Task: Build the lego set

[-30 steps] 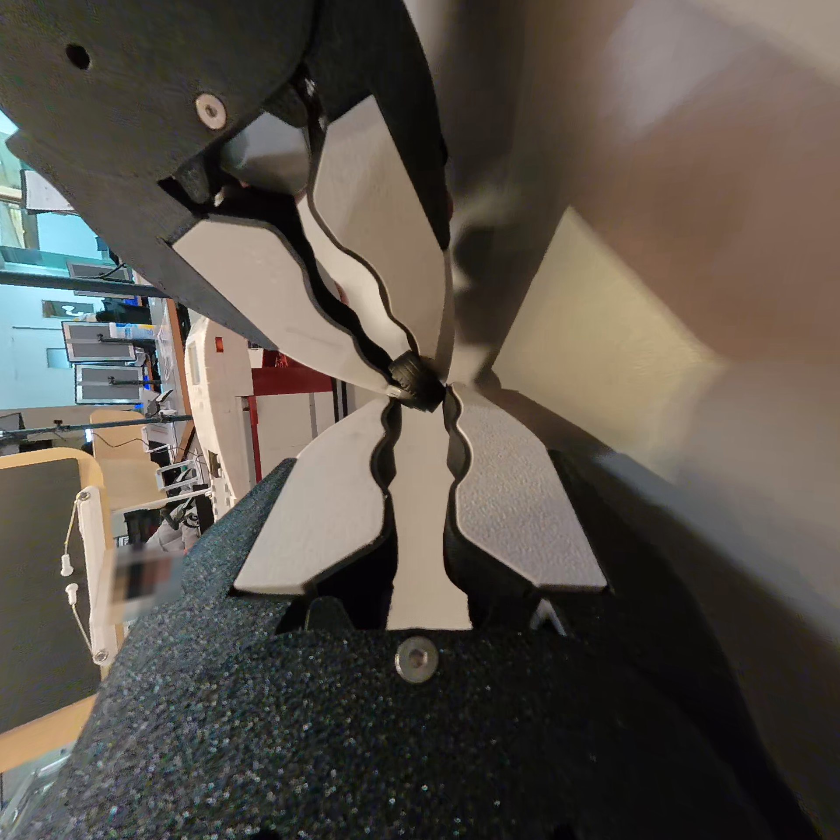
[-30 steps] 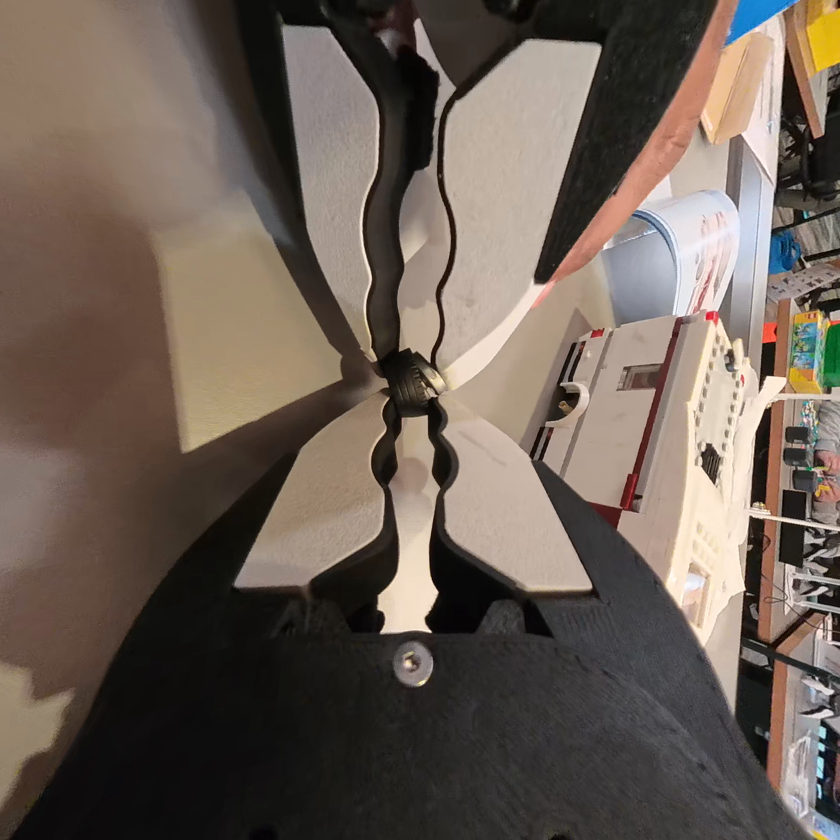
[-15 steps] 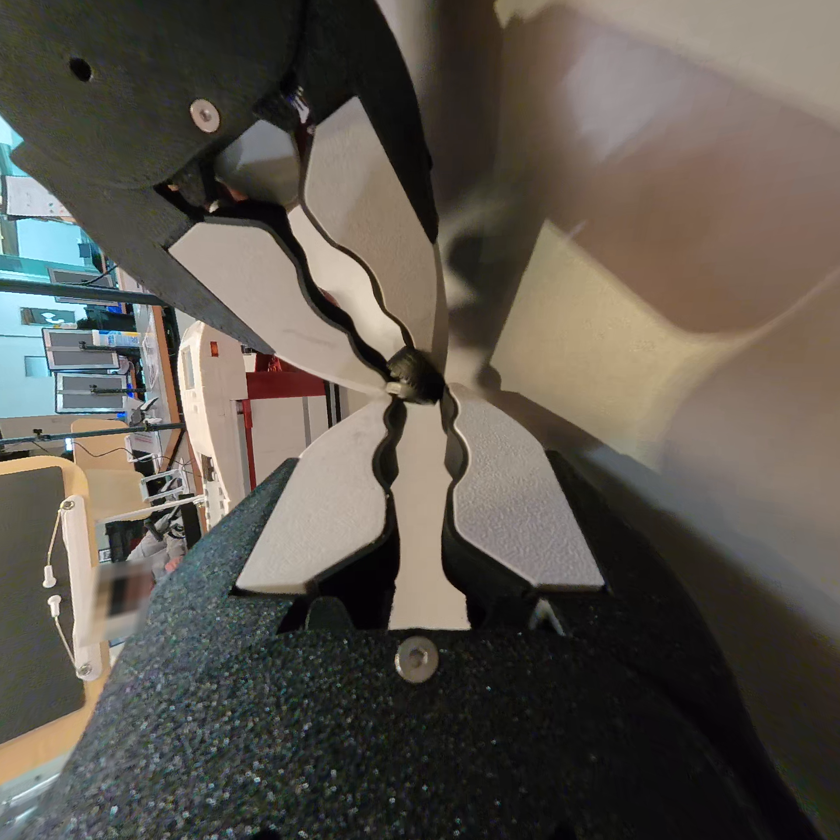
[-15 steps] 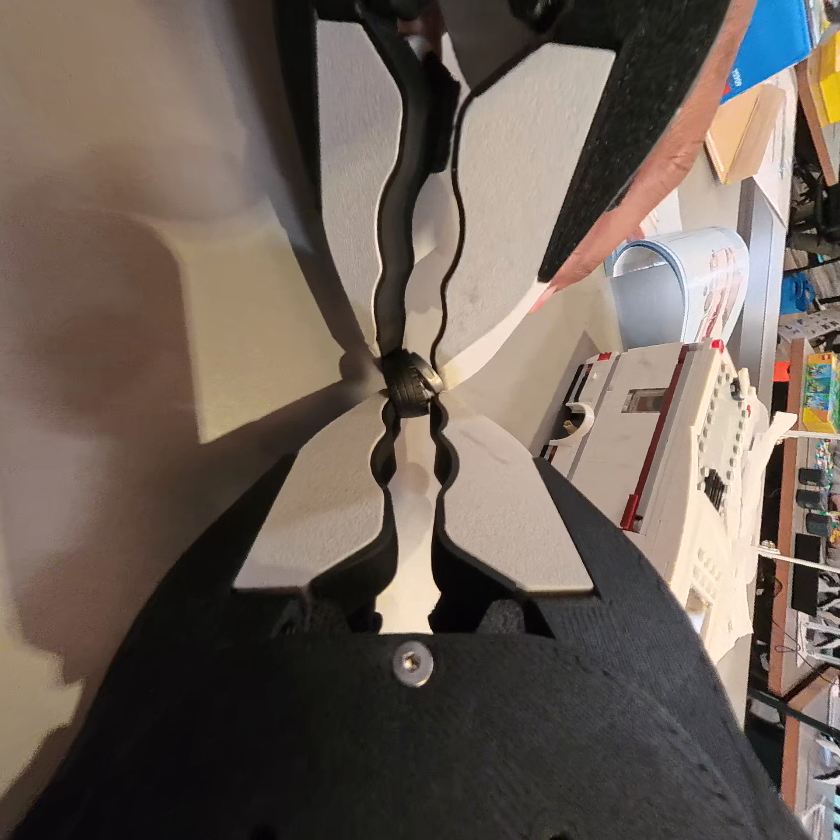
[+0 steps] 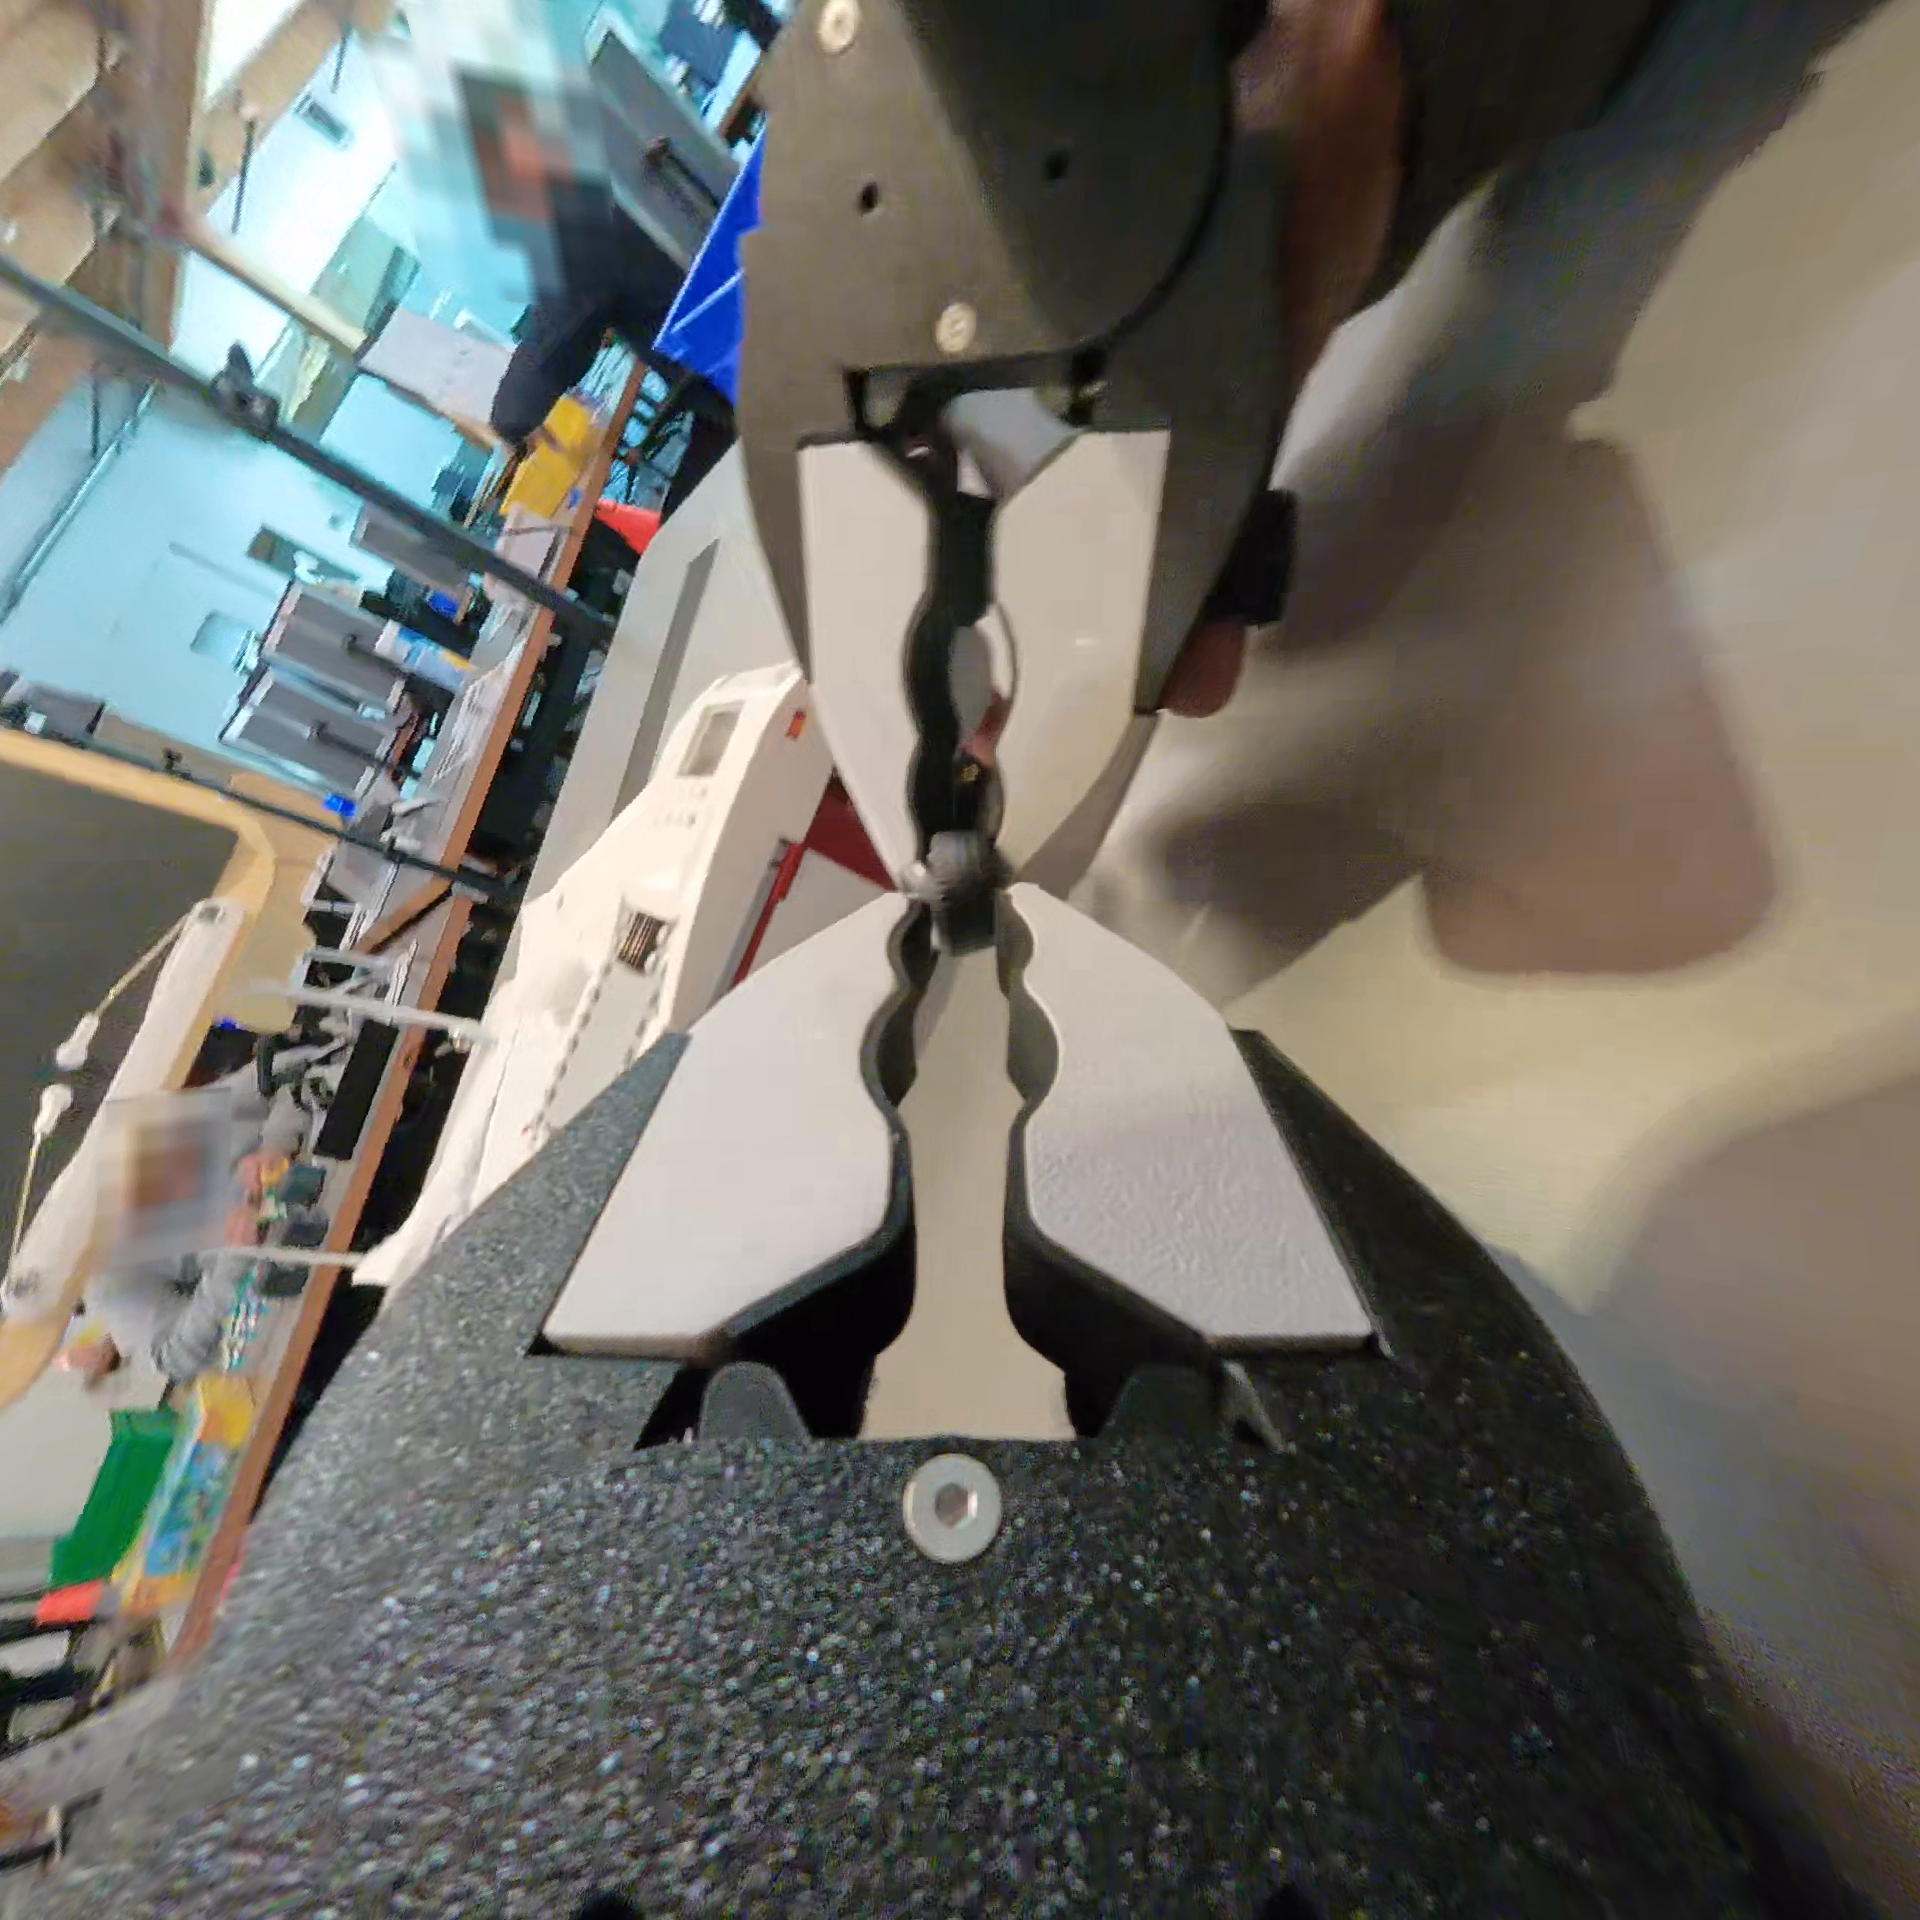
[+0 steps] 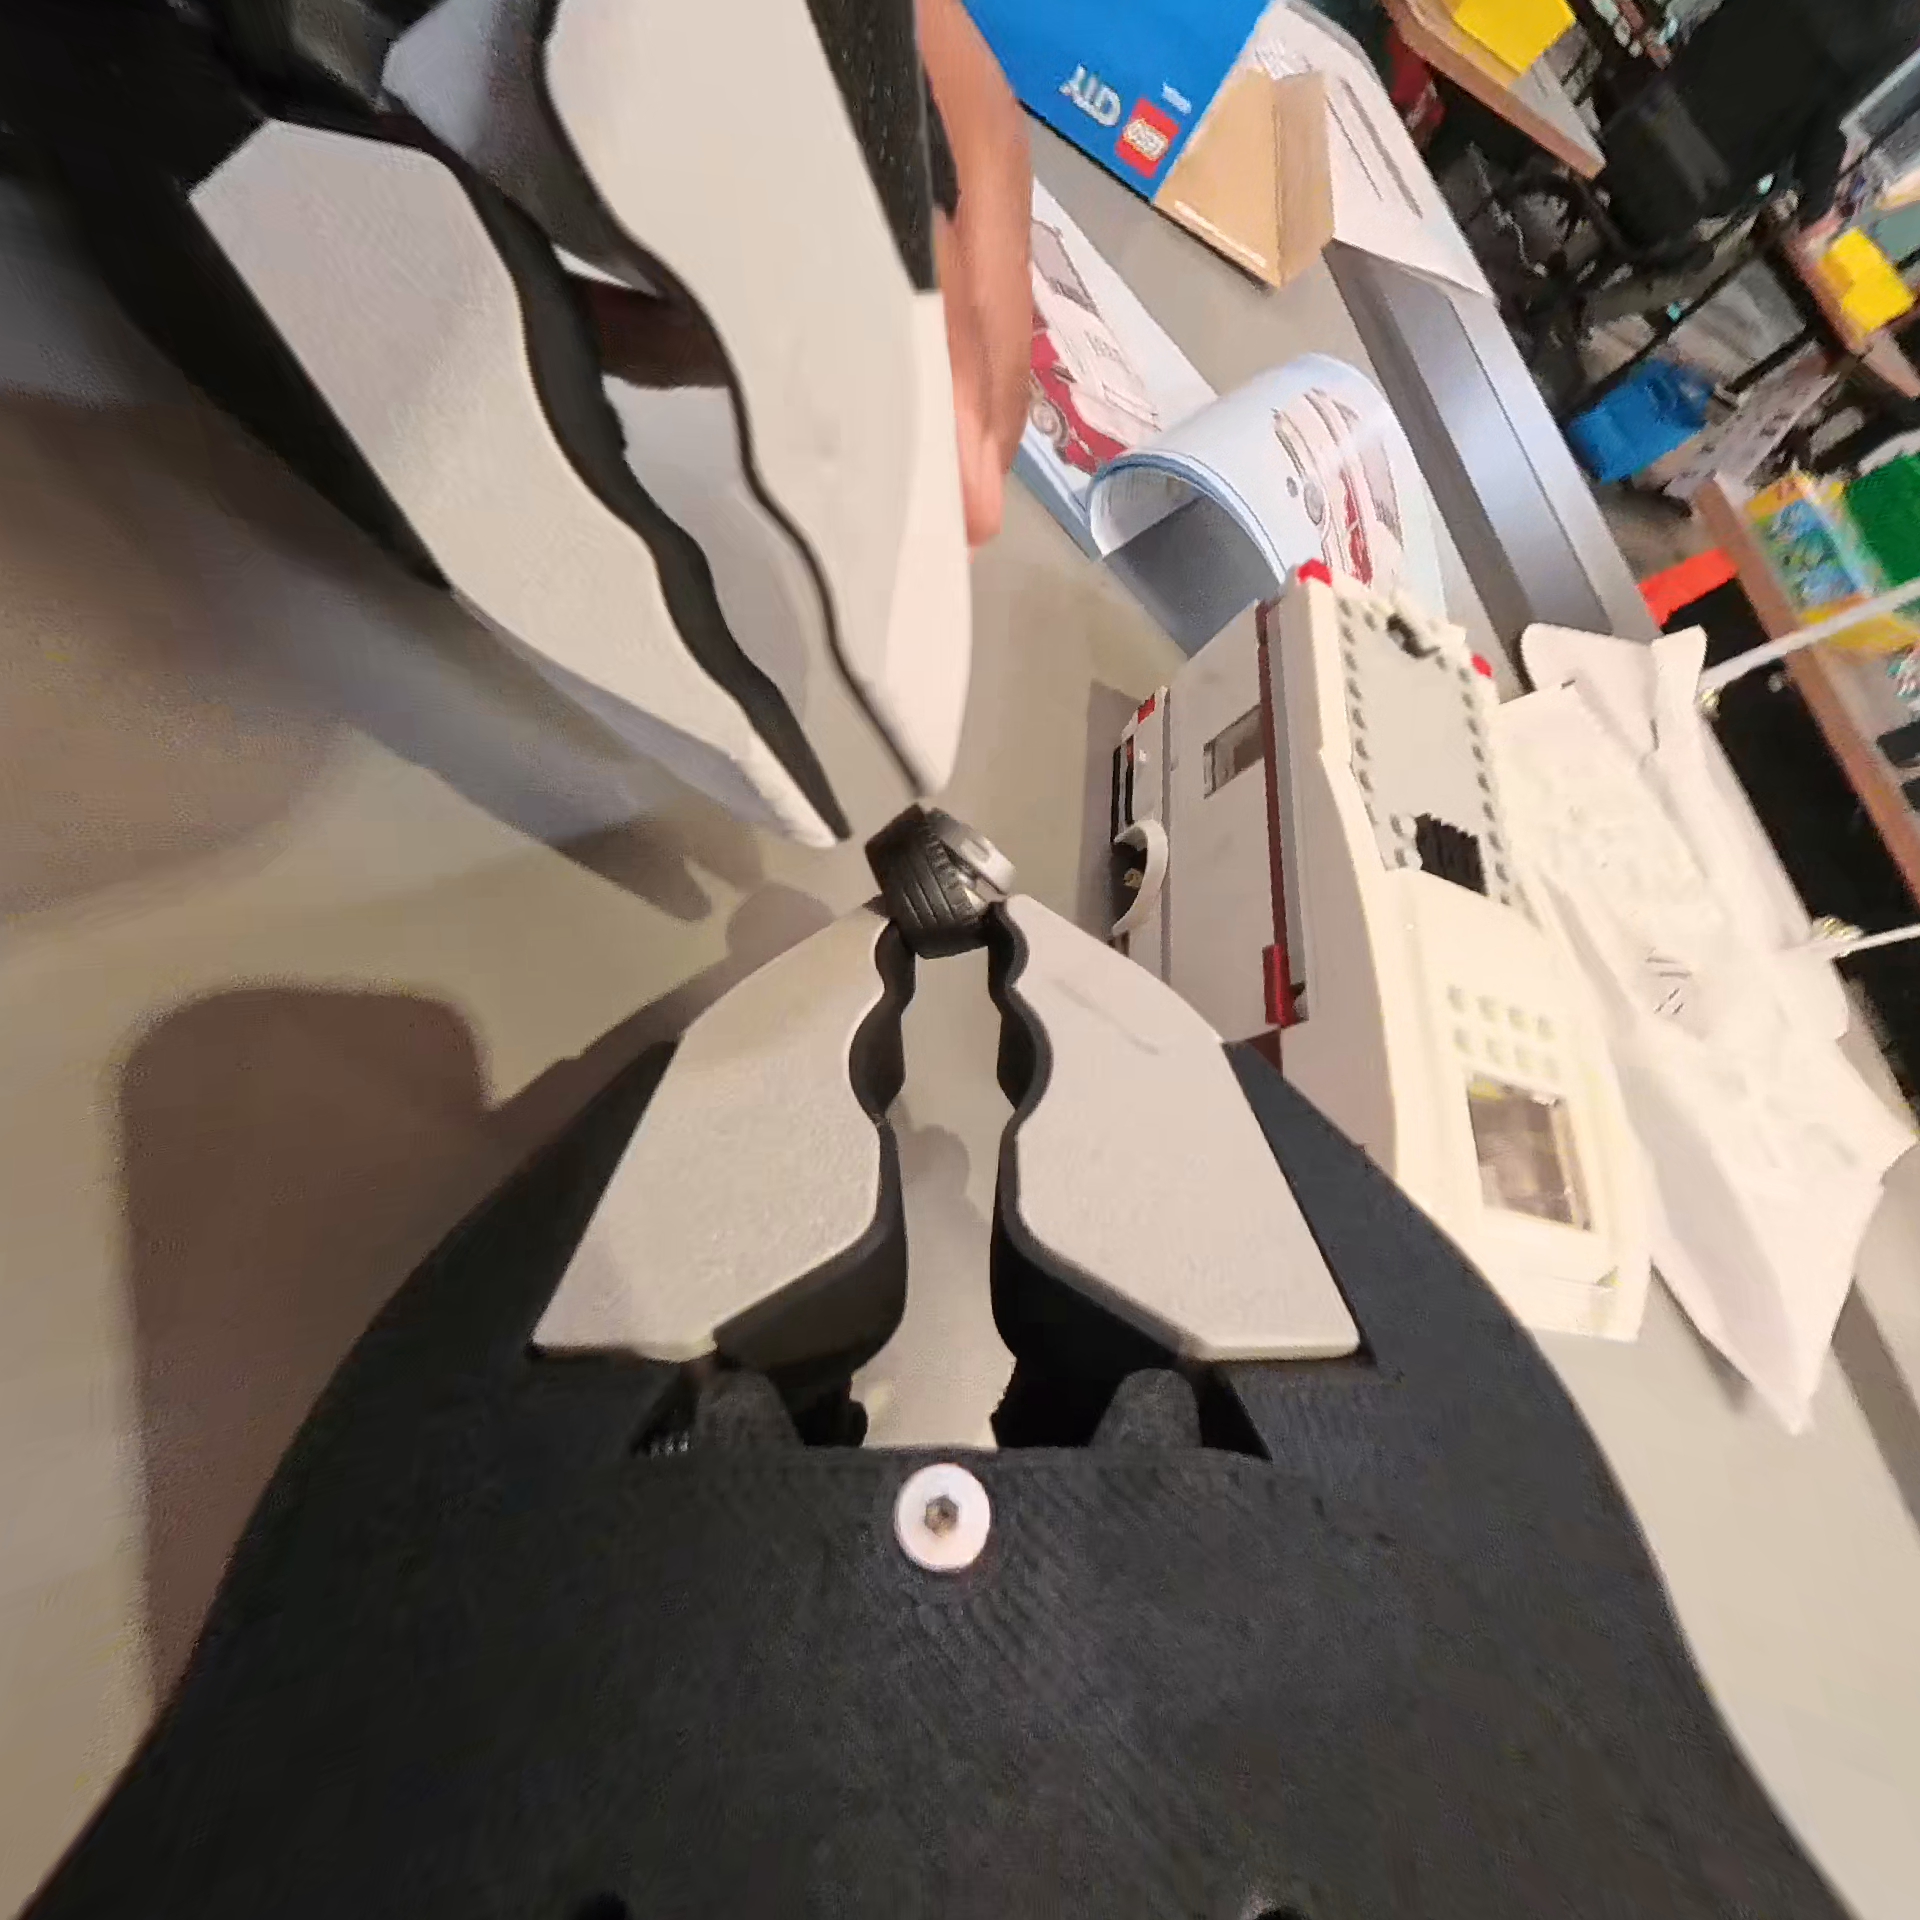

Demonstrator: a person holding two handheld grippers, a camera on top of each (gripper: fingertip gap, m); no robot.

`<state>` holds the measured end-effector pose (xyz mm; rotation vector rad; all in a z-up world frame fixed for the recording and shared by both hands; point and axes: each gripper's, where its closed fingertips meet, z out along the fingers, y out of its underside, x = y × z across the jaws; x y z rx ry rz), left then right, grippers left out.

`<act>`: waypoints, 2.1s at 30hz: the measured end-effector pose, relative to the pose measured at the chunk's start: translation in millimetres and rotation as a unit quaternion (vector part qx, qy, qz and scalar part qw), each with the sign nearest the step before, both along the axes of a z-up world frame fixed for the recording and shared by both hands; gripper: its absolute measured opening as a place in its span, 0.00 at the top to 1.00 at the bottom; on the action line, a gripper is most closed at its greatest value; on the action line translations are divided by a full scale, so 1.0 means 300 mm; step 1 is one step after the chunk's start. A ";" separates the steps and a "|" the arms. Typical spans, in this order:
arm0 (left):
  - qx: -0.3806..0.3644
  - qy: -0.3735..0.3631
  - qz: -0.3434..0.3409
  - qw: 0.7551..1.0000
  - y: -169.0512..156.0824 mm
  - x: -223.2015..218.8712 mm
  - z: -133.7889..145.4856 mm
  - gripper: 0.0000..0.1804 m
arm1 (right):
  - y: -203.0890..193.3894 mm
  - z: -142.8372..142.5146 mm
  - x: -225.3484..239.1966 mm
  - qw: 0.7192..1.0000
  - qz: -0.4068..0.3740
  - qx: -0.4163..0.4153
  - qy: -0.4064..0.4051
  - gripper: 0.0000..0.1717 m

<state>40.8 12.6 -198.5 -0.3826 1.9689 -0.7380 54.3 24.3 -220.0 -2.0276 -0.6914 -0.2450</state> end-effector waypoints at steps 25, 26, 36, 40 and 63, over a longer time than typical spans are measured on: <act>-0.056 0.045 -0.060 0.996 -0.029 -0.024 -0.050 0.89 | -0.024 -0.015 -0.059 0.998 0.051 0.017 -0.016 0.91; -0.055 0.045 -0.059 0.996 -0.029 -0.023 -0.052 0.89 | -0.026 -0.015 -0.059 0.998 0.053 0.018 -0.023 0.91; -0.135 0.082 -0.080 0.984 -0.036 -0.037 -0.036 0.90 | -0.049 0.026 -0.064 0.994 0.094 0.053 -0.022 0.88; -0.140 0.095 -0.092 0.981 -0.051 -0.048 -0.044 0.90 | -0.060 0.020 -0.080 0.992 0.115 0.051 -0.022 0.89; -0.144 0.139 -0.140 0.970 -0.094 -0.099 -0.059 0.90 | -0.105 -0.011 -0.131 0.981 0.193 0.013 -0.030 0.94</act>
